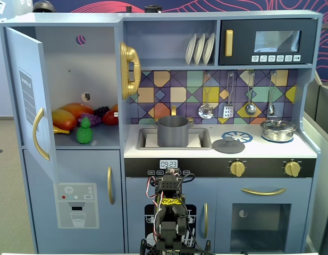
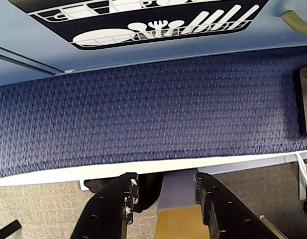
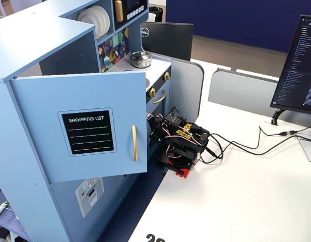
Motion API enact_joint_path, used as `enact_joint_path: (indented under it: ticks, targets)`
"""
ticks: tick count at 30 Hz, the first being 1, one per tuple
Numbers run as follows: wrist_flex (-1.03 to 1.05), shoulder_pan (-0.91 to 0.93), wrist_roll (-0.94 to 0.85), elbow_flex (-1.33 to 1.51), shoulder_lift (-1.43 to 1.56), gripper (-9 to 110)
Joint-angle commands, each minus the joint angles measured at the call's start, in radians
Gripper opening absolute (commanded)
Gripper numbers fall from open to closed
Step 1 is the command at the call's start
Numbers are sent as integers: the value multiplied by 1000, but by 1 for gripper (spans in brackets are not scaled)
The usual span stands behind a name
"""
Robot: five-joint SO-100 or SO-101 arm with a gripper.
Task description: Pick up the green pineapple from the left cabinet and place it in the gray recipient
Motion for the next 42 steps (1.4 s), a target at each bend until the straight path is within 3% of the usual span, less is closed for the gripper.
enact_joint_path:
  ticks: [1,13,15,16,19,23,25,29,35,42]
  targets:
    - [173,26,31,-2,-6,0]
    - [173,25,25,-2,-6,0]
    - [158,2,-57,-3,-6,0]
    - [100,-8,-81,-6,-6,0]
    - [-256,-179,144,-52,-40,0]
    - [-1002,-469,161,-55,-176,0]
    - [-1149,-603,118,-114,-239,0]
    - [-1213,-750,54,-318,-324,2]
    - [-1209,-750,-14,-598,-494,26]
    - [-1328,-788,-35,-680,-612,28]
